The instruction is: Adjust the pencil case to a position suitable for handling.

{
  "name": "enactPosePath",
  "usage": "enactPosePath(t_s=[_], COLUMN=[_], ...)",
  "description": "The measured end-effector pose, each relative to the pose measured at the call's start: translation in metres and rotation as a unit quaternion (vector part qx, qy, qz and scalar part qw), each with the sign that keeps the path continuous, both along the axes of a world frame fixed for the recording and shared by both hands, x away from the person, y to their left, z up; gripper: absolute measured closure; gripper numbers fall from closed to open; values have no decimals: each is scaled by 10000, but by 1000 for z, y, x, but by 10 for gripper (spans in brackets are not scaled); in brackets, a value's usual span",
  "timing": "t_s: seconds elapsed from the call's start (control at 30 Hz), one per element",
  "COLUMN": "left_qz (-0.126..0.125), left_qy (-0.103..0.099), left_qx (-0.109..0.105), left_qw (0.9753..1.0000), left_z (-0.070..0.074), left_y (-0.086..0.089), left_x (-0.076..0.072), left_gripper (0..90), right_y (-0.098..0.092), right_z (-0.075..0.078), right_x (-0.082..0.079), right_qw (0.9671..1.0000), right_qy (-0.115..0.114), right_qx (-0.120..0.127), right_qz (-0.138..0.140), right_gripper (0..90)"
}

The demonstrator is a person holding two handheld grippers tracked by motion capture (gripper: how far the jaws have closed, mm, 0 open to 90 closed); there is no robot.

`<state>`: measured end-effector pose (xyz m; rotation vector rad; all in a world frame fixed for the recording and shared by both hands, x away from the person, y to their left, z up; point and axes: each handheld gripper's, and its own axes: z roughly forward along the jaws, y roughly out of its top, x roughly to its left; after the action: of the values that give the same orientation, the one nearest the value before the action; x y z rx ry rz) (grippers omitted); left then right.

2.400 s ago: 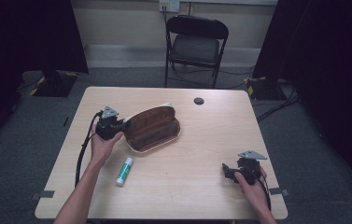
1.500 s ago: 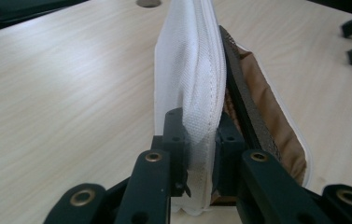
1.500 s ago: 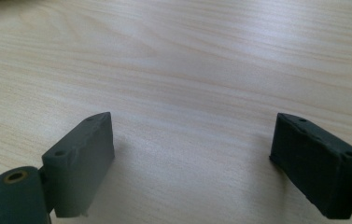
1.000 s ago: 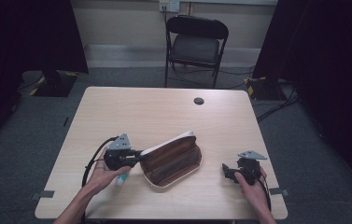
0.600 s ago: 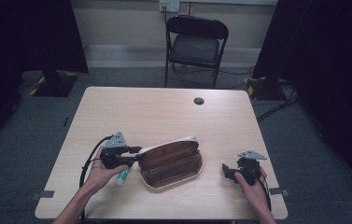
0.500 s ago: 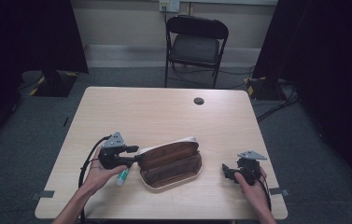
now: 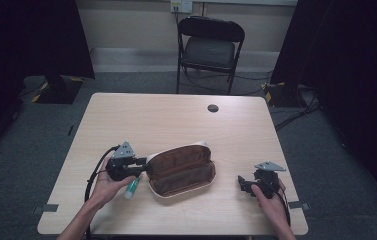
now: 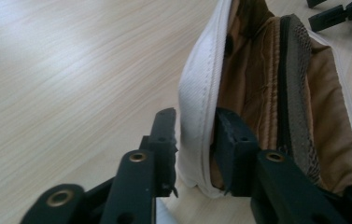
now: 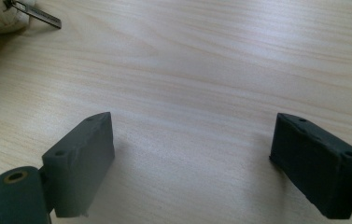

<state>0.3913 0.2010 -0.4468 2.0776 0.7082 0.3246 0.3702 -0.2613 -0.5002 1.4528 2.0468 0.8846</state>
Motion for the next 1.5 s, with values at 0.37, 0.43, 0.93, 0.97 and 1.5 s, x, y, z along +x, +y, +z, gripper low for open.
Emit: enactPosePath(t_s=[0.37, 0.43, 0.93, 0.97, 1.5], left_qz=[220, 190, 546, 602, 907], left_qy=[-313, -318, 99, 97, 383], left_qx=[25, 11, -439, -490, -360], left_qw=[9993, 9993, 9975, 9969, 9945], left_z=[6, 7, 15, 15, 3], left_y=[-11, -11, 9, 12, 46], left_x=[13, 16, 10, 8, -18], left_gripper=[772, 749, 408, 405, 433], right_y=[0, 0, 0, 0, 0], right_z=[0, 0, 0, 0, 0], right_x=[0, 0, 0, 0, 1], right_qw=[10000, 10000, 10000, 10000, 10000], right_qy=[2, 3, 1, 2, -1], right_qx=[1, 1, 0, 0, -7], right_qz=[0, 2, 4, 2, 6], right_gripper=[122, 122, 123, 122, 120])
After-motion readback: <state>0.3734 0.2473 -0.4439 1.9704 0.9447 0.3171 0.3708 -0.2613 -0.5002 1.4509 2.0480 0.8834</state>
